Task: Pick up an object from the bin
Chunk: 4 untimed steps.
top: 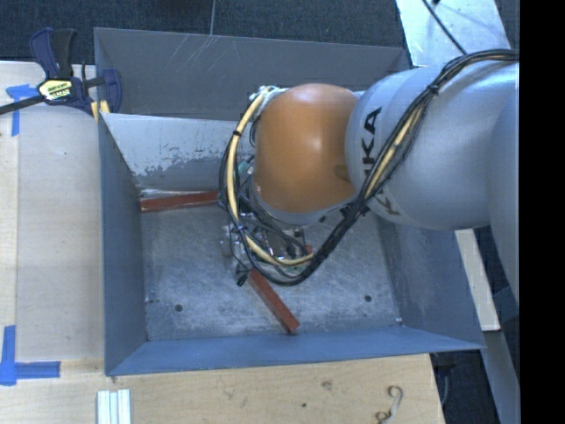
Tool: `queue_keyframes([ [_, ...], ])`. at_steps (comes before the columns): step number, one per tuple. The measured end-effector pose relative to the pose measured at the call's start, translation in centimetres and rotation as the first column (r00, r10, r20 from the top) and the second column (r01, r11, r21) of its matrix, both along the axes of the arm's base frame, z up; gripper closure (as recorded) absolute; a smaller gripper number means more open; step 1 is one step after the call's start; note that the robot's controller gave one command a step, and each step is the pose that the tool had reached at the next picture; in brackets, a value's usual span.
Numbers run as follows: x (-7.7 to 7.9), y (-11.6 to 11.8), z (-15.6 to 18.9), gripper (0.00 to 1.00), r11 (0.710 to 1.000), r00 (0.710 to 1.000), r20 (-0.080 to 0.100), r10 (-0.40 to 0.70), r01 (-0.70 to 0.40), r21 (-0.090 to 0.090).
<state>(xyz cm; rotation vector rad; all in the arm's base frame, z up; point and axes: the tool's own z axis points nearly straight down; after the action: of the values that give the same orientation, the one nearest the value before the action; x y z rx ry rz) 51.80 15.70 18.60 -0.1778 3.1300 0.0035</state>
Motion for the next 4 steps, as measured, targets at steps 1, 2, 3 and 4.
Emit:
queue_keyframes([
  [1, 0.0, -0.1, -0.1, 0.00, 1.000, 1.000, -0.003, -0.003, 0.003, -0.001],
  [2, 3.8, -4.2, -11.0, 0.00, 0.949, 0.949, -0.005, 0.315, -0.315, -0.002],
  [3, 3.1, -8.2, -10.9, 0.00, 0.730, 0.730, -0.004, 0.684, -0.684, -0.004],
  [4, 3.0, -8.2, -11.0, 1.00, 0.731, 0.731, -0.007, 0.682, -0.682, -0.001],
])
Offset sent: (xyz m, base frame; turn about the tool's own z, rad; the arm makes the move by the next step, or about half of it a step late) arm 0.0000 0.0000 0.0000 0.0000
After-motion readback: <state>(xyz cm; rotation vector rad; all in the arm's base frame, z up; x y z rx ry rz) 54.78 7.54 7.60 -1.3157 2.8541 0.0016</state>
